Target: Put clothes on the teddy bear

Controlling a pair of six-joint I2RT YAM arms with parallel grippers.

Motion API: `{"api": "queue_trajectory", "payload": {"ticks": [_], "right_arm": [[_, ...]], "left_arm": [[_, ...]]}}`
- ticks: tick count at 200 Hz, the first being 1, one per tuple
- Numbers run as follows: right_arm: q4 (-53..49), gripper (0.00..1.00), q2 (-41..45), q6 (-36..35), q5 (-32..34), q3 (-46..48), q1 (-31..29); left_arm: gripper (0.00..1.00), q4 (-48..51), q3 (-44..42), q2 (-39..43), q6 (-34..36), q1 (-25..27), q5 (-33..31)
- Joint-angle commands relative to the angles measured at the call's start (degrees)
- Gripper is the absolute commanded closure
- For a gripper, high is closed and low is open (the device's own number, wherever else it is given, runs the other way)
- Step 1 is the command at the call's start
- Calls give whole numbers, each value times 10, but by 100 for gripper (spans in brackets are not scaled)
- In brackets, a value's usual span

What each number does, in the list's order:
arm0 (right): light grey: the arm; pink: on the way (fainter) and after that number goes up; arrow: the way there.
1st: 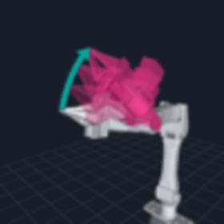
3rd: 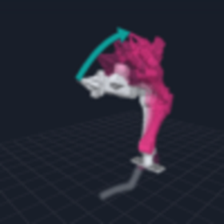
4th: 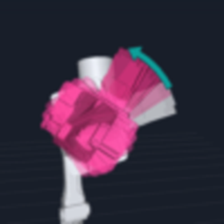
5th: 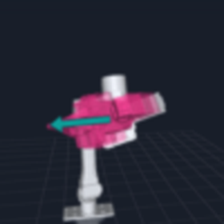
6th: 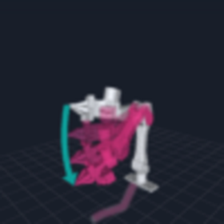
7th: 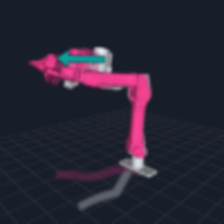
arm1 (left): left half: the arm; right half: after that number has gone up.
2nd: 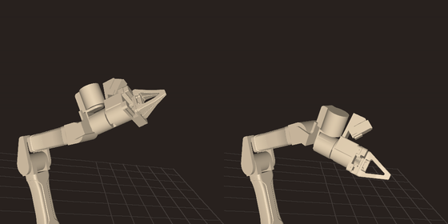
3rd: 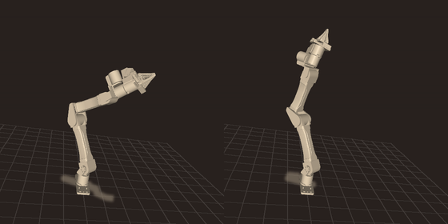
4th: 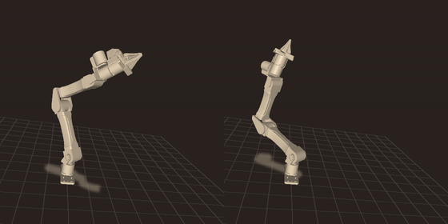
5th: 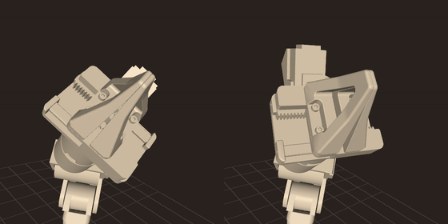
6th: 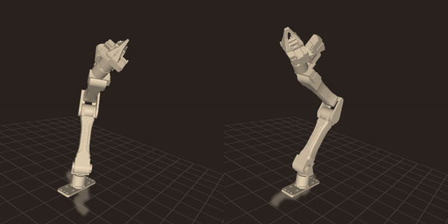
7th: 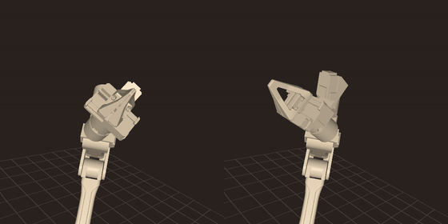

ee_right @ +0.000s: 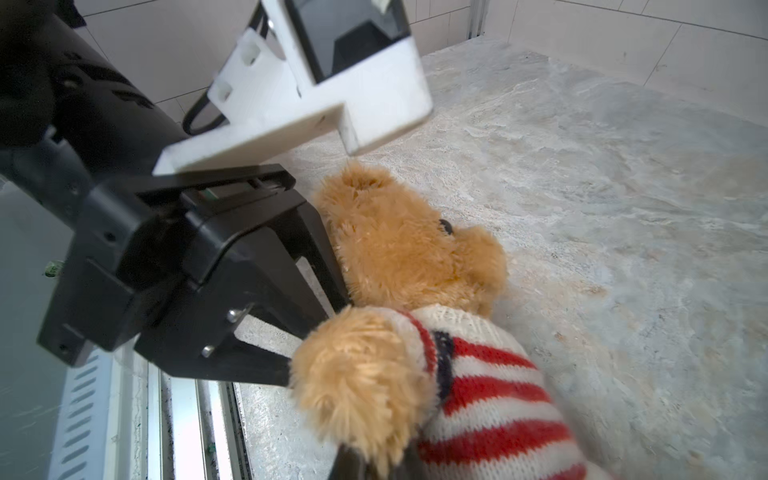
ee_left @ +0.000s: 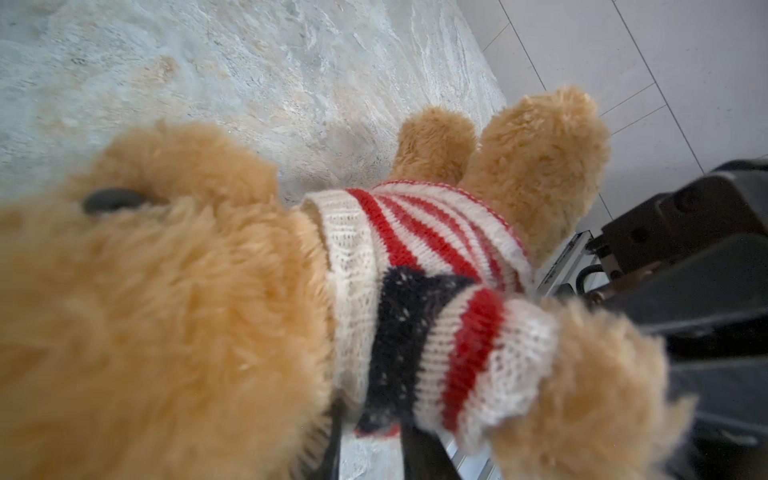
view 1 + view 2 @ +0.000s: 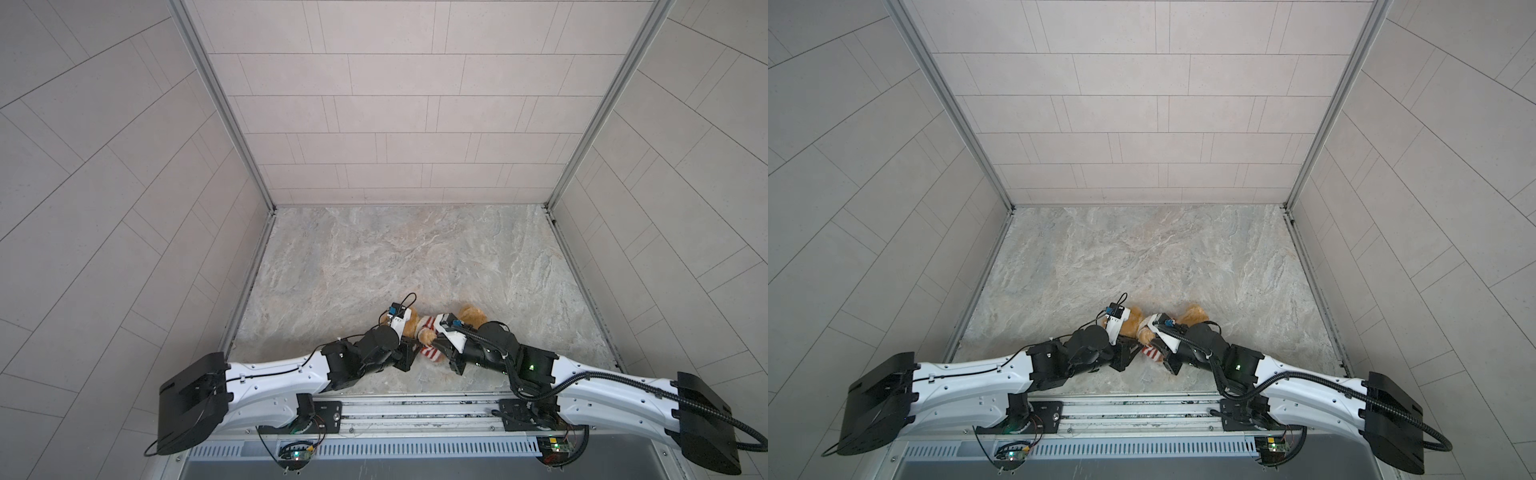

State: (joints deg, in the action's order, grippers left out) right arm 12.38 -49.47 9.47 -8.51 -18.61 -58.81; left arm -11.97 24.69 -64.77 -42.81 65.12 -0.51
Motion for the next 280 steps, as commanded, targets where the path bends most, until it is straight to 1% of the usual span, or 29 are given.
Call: {"api": "queue_trajectory", "payload": {"ticks": [1, 11, 26, 54, 68, 90, 110, 128, 155, 164, 204, 219, 242, 255, 267, 280], "right_arm": [[-7, 73, 13, 5, 17, -14, -1], [-25, 66, 18, 3, 33, -23, -2], [-48, 60, 24, -1, 56, -34, -3], [-68, 54, 29, -5, 100, -53, -12], [-64, 51, 24, -10, 107, -59, -19], [-66, 50, 0, -14, 103, -70, -24], [-76, 52, -15, -14, 101, -76, -28], [-89, 52, -9, -15, 109, -77, -34], [-109, 52, 10, -15, 141, -70, -48], [-108, 56, 14, -15, 142, -66, -50], [-123, 88, 13, -23, 152, -72, -51], [-124, 100, 16, -26, 148, -74, -52], [-121, 100, 27, -24, 131, -78, -53], [-112, 100, 34, -19, 115, -83, -53], [-101, 100, 36, -12, 96, -91, -54], [-87, 100, 36, 0, 75, -100, -54]], "left_arm": [[77, -45, 20, -27, 4, 1, -4], [80, -54, 21, -38, 1, 1, 1], [82, -67, 21, -50, -3, 1, 5], [85, -77, 23, -60, -5, 1, 9], [86, -80, 23, -64, -6, 1, 9], [87, -86, 22, -66, -8, 1, 11], [87, -88, 20, -62, -11, 1, 5], [88, -89, 16, -62, -14, 1, 0], [89, -99, 8, -62, -18, 0, -5], [89, -100, 8, -62, -20, -1, -5], [88, -95, 7, -57, -16, -3, -15], [82, -91, 7, -56, -12, -3, -20], [67, -76, 16, -59, 2, -3, -27], [60, -70, 20, -62, 11, -3, -32], [57, -67, 26, -67, 20, -3, -37], [59, -64, 34, -74, 27, -4, -38]]}}
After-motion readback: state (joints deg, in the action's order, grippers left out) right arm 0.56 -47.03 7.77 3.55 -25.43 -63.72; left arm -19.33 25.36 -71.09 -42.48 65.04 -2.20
